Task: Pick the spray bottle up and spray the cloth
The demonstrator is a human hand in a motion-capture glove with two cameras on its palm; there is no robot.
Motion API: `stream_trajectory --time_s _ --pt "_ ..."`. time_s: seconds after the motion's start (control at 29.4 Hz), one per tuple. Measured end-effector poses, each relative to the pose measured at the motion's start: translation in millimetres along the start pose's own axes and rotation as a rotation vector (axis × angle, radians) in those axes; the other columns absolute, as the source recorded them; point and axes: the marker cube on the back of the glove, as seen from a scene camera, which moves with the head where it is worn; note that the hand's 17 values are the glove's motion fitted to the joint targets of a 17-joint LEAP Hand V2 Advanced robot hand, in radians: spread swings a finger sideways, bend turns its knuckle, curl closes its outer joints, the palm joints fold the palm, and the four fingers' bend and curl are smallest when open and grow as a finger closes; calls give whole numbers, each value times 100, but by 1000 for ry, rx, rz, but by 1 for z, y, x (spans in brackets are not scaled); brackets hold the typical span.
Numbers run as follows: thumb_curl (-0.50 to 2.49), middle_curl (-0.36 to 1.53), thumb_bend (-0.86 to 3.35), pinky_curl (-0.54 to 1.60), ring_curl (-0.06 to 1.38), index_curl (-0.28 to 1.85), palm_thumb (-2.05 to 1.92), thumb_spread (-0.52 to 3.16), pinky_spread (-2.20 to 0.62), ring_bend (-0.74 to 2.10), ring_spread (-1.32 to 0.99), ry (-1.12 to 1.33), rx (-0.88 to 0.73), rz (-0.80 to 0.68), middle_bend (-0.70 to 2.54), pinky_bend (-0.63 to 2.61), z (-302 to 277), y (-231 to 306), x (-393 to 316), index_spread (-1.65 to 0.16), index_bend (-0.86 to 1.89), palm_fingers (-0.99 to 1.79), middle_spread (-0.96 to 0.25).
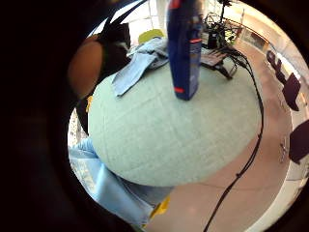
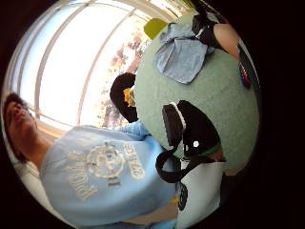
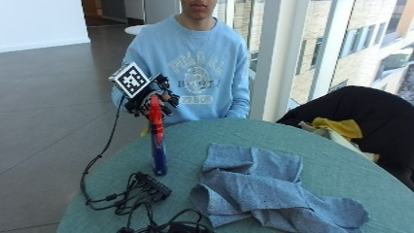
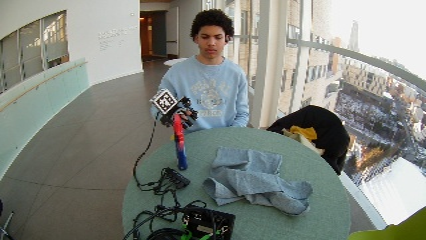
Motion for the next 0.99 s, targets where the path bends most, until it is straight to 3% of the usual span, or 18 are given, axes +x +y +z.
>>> stream_trajectory --time_s 0.34,0.68,0.99 --pt "32 37 1 30 28 34 70 120 20 21 -1 -103 135 169 19 19 -2 -6 22 -36 15 72 -8" --pt "32 38 -2 32 30 33 70 119 20 22 0 -265 154 98 19 20 -12 -4 51 -34 14 72 -8" --pt "32 39 -2 34 31 30 69 117 19 24 0 -423 251 260 20 24 -10 -32 63 -34 11 69 -7"
